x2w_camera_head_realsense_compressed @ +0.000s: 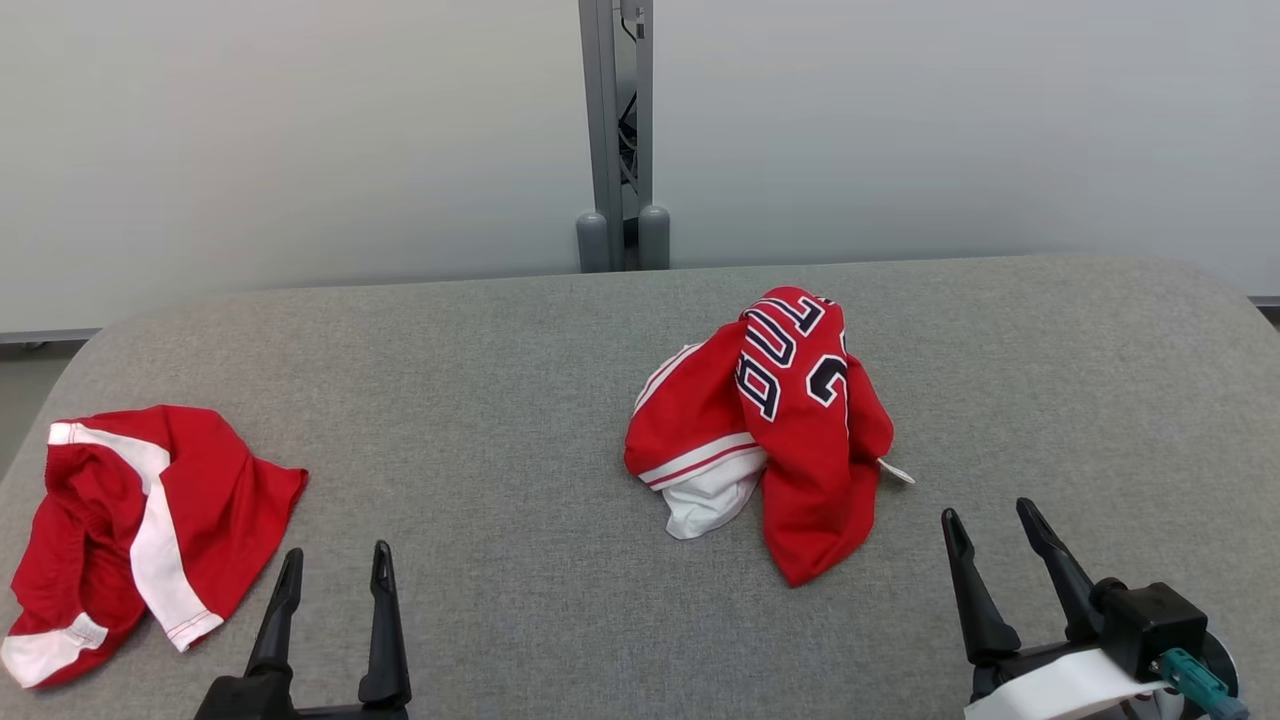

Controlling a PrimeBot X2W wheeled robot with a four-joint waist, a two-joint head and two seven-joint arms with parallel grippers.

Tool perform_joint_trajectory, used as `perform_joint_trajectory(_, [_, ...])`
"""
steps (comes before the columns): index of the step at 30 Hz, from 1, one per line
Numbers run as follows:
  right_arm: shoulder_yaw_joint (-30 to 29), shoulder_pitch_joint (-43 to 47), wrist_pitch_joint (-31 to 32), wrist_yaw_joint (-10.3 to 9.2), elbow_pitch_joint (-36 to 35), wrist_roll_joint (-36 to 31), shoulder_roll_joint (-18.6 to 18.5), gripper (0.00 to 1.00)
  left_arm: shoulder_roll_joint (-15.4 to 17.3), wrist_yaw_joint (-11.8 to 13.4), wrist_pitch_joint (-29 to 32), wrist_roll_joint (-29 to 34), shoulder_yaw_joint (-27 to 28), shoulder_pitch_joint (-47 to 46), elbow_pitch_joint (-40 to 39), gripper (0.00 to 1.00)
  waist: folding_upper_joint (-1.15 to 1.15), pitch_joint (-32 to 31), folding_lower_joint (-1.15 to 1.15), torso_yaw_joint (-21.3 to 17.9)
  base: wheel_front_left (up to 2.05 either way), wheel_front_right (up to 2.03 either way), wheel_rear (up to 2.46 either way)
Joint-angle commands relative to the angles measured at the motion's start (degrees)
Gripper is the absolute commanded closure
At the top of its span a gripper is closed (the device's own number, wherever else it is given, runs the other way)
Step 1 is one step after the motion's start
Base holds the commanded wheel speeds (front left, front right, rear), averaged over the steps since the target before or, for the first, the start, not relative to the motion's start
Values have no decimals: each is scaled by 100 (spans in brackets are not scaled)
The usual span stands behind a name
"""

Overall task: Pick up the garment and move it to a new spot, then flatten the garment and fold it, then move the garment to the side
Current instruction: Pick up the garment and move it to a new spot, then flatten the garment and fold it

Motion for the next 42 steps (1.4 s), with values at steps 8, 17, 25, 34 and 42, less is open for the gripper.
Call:
perform_joint_trajectory(8, [-2, -13, -12, 0, -25, 16, -31, 0, 18, 32, -18, -29, -82, -117, 94, 0, 0, 30, 0, -6, 0, 0, 0])
perform_joint_trajectory(17, [-18, -87, -13, 0, -14, -30, -31, 0, 16, -131, -18, -277, -218, -194, 274, 0, 0, 133, 0, -77, 0, 0, 0])
perform_joint_trajectory(25, [-13, -269, -13, 0, 30, -143, -33, 0, 20, -594, -17, -591, -725, -705, 779, 0, 0, 339, 0, -347, 0, 0, 0])
perform_joint_trajectory(34, [35, -555, -12, 0, -56, -147, -31, 0, 21, -1052, -18, -762, -1543, -1729, 2213, 0, 0, 795, 0, -729, 0, 0, 0])
perform_joint_trajectory(42, [53, -797, -12, 0, -96, -90, -31, 0, 23, -1151, -13, -850, -2174, -2734, 3537, 0, 0, 1148, 0, -946, 0, 0, 0])
